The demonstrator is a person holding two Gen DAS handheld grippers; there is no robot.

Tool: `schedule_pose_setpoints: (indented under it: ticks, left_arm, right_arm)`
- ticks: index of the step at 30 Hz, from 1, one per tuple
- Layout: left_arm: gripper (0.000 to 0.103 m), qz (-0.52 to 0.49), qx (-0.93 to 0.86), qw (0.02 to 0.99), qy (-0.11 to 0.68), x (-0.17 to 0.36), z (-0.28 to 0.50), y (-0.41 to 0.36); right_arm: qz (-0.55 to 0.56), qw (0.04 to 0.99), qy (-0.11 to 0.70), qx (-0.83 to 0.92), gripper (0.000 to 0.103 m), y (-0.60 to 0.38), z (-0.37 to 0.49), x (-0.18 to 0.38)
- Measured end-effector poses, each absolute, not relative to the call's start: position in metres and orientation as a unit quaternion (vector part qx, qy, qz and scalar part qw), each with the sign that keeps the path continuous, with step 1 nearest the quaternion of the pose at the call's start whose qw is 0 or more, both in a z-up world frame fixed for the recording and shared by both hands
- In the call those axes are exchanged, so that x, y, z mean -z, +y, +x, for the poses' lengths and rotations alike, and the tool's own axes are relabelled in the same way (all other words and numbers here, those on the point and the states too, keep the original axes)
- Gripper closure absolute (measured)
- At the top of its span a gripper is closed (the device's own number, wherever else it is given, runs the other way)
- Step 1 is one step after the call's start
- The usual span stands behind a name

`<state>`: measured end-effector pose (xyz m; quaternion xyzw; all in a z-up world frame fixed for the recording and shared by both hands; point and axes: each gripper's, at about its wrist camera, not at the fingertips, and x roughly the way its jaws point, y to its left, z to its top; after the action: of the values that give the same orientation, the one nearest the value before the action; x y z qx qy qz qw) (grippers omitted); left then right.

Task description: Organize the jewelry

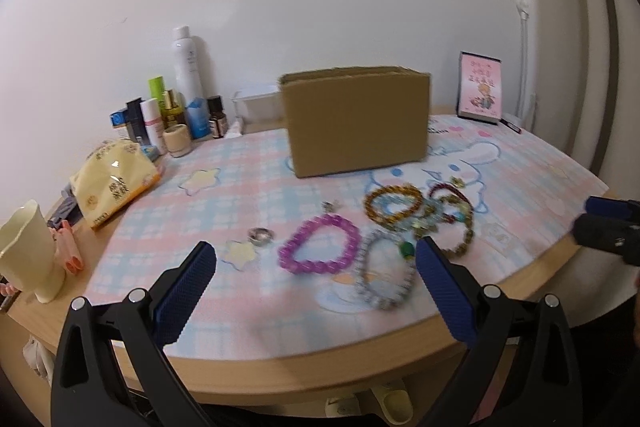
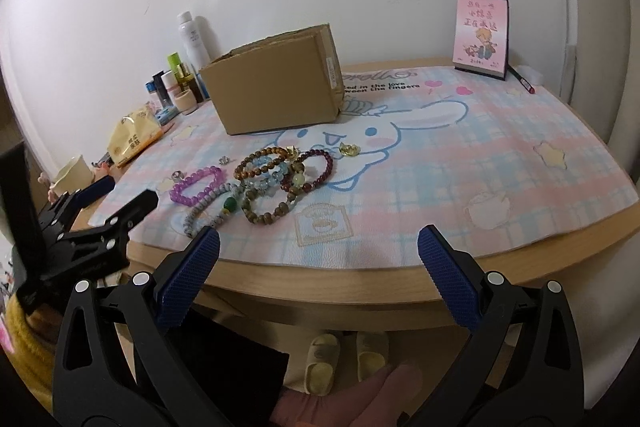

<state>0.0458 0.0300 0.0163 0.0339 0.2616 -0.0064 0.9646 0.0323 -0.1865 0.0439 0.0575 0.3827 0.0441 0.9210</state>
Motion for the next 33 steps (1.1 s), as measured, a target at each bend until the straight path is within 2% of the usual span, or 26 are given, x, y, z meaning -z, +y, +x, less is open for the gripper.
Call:
schedule_pose_setpoints:
  ticks: [5,13,16,23,26,28,29,31,33]
  left_arm:
    - [0.005,0.043,-0.01,0.968,0.246,-0.027,0.051,0.048]
    - [0.006,0.064,0.012,0.969,0.239,-0.043,0.065,0.067]
    - [0.013,0.053,0.037,0.964,0.258,-0.044,0.076,0.074]
    - [0.013,0.047,0.074,0.951,0.297,-0.038,0.105,0.086]
    - [0.014,0.045,0.079,0.943,0.32,-0.033,0.118,0.093]
    - [0.021,0.037,0.083,0.937,0.337,-0.028,0.127,0.096]
    - [0.025,0.035,0.083,0.935,0.343,-0.026,0.13,0.097]
    - [0.028,0.026,0.089,0.931,0.353,-0.02,0.136,0.099]
    - [0.037,0.017,0.098,0.925,0.365,-0.015,0.141,0.099]
  right_arm:
    - [0.045,0.922,0.381,-0.05,0.008,-0.195,0.039,-0.068]
    - [0.062,0.899,0.428,-0.068,0.008,-0.211,0.066,-0.091]
    - [0.029,0.892,0.444,-0.074,0.008,-0.208,0.084,-0.099]
    - [-0.077,0.884,0.45,-0.099,0.01,-0.193,0.129,-0.096]
    - [-0.081,0.871,0.471,-0.116,0.024,-0.193,0.15,-0.082]
    - [-0.078,0.865,0.481,-0.121,0.036,-0.194,0.162,-0.07]
    - [-0.077,0.862,0.485,-0.121,0.039,-0.195,0.169,-0.063]
    - [-0.076,0.856,0.495,-0.127,0.047,-0.195,0.179,-0.05]
    - [-0.071,0.848,0.508,-0.135,0.054,-0.196,0.188,-0.036]
